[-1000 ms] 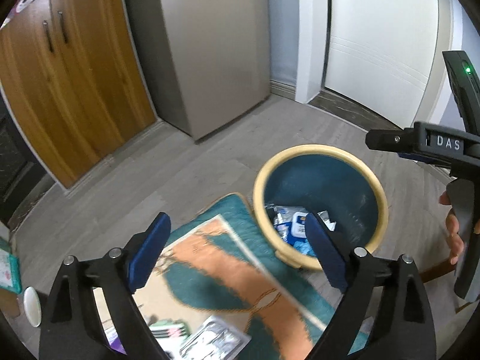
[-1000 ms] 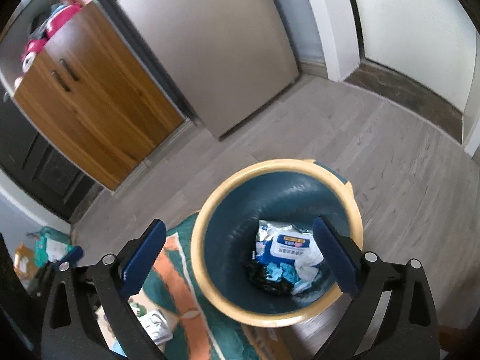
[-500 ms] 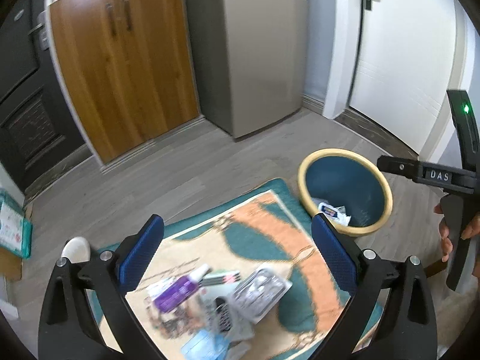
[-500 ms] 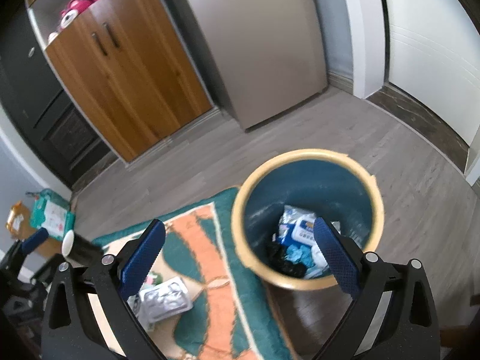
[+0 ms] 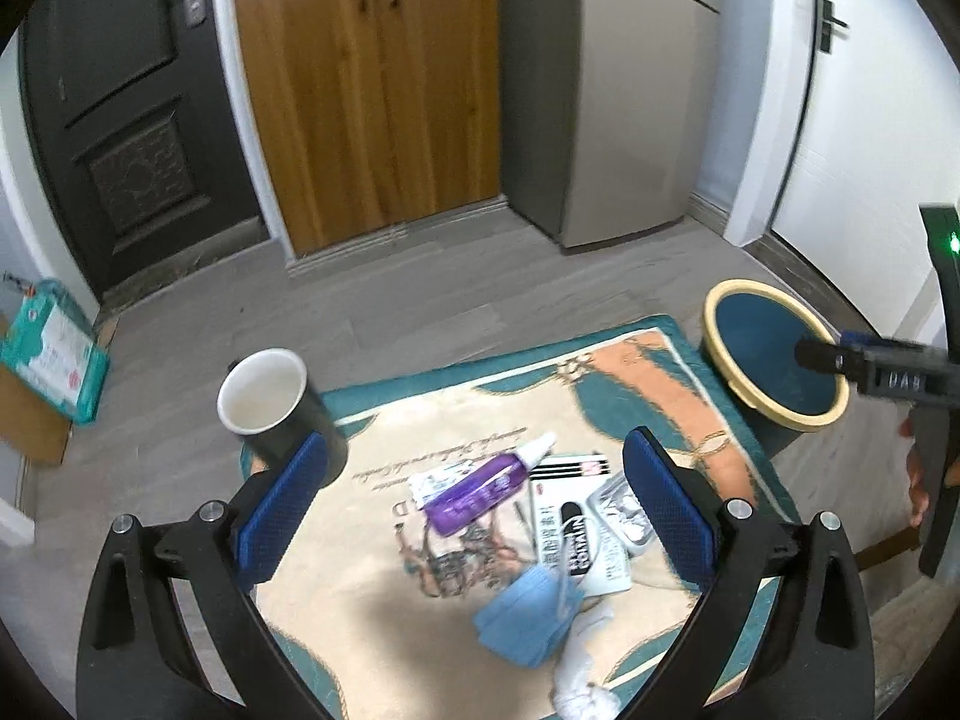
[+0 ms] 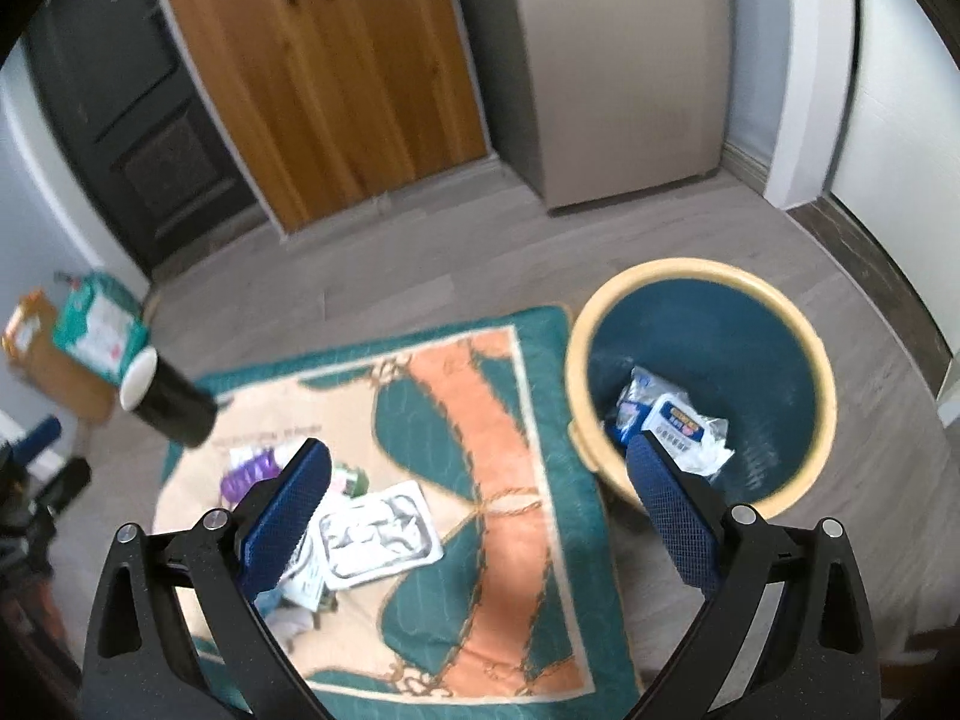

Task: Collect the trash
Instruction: 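Move both tools back over the remaining trash on the mat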

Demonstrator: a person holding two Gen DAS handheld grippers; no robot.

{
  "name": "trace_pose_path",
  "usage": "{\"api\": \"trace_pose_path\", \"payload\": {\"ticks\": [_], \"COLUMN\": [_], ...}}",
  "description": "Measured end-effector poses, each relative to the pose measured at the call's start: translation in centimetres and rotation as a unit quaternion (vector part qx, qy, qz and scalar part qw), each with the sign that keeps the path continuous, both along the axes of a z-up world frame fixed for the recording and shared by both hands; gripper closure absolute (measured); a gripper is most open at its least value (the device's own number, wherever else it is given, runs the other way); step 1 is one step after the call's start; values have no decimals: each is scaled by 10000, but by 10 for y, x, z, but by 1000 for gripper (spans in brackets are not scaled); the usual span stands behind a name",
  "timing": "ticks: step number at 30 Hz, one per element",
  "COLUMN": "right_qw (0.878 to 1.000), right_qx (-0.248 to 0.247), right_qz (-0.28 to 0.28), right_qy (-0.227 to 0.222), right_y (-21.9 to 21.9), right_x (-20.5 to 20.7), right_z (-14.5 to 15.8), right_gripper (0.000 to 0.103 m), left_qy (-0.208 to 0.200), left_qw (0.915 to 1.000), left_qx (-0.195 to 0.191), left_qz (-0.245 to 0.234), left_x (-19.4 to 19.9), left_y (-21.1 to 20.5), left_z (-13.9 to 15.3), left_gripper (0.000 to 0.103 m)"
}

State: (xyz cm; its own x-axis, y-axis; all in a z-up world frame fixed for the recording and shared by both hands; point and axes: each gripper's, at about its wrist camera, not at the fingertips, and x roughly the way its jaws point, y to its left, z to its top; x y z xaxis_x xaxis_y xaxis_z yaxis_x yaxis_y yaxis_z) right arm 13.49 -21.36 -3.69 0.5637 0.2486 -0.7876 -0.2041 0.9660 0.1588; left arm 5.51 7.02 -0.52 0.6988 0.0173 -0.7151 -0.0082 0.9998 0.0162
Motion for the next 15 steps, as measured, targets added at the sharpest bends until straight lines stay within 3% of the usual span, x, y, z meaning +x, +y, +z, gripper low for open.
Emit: {"api": "trace_pose_path", "payload": {"ticks": [6, 12, 15], "right_qw": [9987, 9972, 9964], "right_qx": [-71, -150, -239], "right_qz": [205, 295, 384], "right_qy": [462, 671, 718], "right_y": [24, 38, 47], "right_x": [-3, -8, -12], "right_z": [-34, -55, -65], "right_gripper": [5, 5, 5], "left_qy": [-127, -64, -6], "left_qw": [9992, 9992, 9998], "left_qx": [-346, -372, -179], "left_qz": [147, 136, 111], "left_x": [-6, -4, -2], "left_y": [20, 28, 31], "left_z": [3, -5, -11], "left_gripper": [6, 6, 6]}}
